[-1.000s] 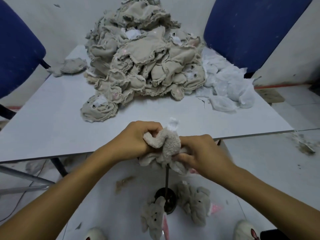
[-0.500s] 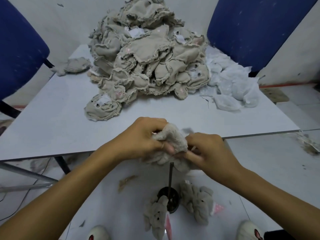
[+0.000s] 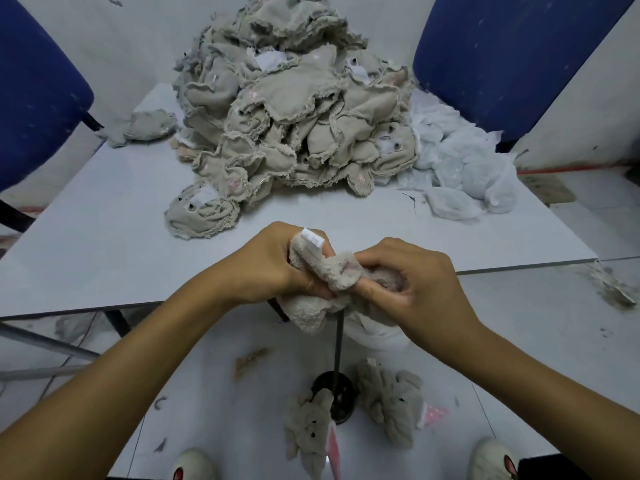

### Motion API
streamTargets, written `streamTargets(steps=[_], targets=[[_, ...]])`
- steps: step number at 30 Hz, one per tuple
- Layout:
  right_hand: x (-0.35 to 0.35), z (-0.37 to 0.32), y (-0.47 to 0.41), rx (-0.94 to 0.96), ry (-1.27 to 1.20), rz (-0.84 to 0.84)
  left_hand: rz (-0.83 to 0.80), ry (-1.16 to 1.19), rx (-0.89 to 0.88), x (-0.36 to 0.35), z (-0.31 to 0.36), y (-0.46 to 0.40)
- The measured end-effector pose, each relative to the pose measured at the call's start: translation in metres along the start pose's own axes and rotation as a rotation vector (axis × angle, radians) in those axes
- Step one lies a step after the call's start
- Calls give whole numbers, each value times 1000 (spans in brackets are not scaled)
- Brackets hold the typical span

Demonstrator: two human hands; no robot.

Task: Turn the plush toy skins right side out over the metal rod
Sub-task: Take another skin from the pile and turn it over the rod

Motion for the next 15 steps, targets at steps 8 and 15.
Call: streamTargets(steps=[8,15], targets=[[-6,4,0,-18,88,-73,28,-217,-7,-3,4,-2],[-17,-3,-7,67,249,-265,-43,-508,175,-2,-6,-5]])
Point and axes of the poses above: each hand's wrist, its own y-axis away from the middle knuckle, its own x-axis out of the back of the hand, z = x × y, the point moved 7 cm from there along -y, towards the middle knuckle, and after that the axes turned 2 degrees about y, right-handed, at the moved point
